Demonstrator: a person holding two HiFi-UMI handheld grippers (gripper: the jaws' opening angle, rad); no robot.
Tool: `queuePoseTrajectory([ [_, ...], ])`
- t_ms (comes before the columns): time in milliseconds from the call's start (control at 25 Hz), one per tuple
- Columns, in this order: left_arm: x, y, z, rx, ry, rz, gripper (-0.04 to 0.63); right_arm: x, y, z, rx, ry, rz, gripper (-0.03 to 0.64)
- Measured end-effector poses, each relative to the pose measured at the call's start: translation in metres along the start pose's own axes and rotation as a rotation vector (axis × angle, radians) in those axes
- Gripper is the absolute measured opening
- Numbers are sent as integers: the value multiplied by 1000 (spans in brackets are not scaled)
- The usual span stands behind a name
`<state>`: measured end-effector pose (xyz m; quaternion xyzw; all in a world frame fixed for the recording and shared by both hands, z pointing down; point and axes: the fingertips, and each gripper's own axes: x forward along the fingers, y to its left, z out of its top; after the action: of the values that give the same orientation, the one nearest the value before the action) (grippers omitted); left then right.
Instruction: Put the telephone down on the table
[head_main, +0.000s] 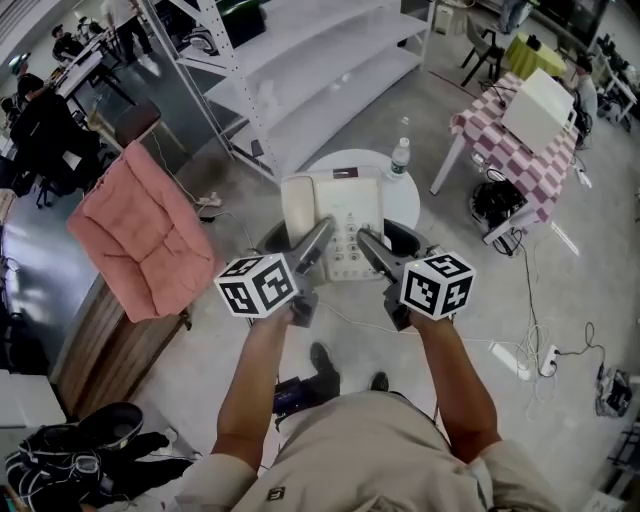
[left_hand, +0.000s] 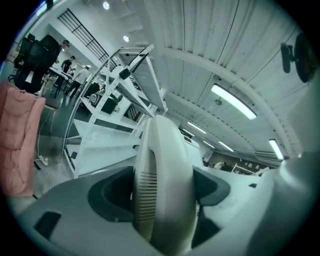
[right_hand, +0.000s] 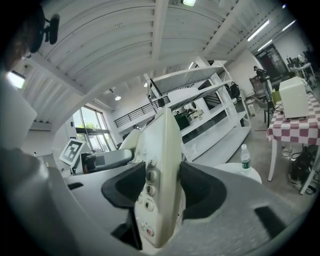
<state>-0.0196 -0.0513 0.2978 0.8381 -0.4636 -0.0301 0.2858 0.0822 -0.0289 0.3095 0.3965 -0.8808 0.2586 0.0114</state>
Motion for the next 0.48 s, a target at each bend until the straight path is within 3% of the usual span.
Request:
queuePoseTrajectory([
  [480,37,61,46,15,45,-82,342,75,-6,23,21,-31,-84,193],
])
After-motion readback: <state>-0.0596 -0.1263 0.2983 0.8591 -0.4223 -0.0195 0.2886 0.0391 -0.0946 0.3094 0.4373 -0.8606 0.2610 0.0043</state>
